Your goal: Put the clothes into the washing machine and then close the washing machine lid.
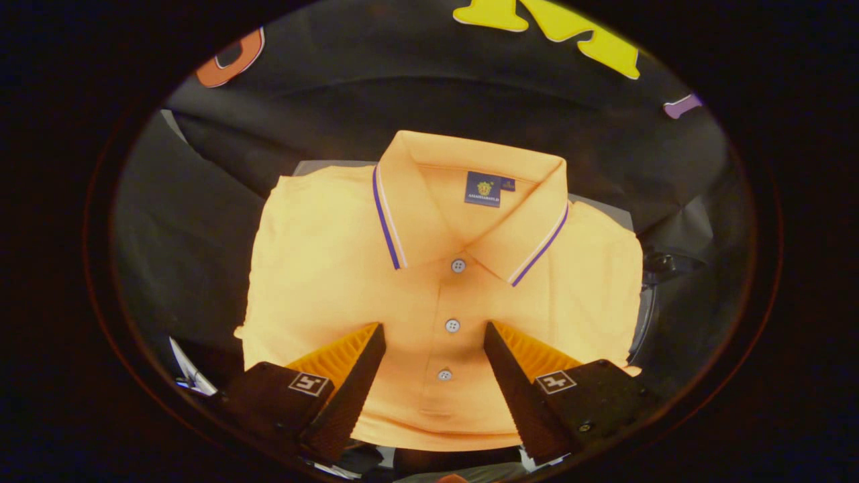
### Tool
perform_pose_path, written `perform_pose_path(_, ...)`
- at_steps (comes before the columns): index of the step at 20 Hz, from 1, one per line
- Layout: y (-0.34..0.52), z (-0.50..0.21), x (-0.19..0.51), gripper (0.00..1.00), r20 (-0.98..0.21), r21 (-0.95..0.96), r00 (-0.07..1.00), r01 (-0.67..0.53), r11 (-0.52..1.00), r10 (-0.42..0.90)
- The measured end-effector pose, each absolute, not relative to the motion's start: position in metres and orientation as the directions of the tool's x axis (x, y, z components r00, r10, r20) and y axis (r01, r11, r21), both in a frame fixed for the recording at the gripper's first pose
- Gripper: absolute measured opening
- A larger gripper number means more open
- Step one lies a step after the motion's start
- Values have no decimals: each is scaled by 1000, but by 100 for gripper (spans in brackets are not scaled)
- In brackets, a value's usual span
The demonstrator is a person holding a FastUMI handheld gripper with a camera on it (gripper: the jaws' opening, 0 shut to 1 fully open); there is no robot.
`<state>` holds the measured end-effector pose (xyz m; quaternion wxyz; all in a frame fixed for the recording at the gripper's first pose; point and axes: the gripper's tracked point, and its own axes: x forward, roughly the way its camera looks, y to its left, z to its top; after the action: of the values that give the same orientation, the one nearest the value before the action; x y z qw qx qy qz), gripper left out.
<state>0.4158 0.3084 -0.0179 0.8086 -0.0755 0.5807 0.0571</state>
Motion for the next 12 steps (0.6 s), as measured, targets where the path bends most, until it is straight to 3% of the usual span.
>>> perform_pose_path(5,308,-17,416,91,-940,-54,341,-204,977,19)
perform_pose_path(8,303,-18,417,76,-923,-55,381,-266,963,52)
perform_pose_path(11,296,-19,419,64,-919,-51,391,-254,966,54)
perform_pose_path(12,294,-18,419,52,-919,-45,392,-231,972,51)
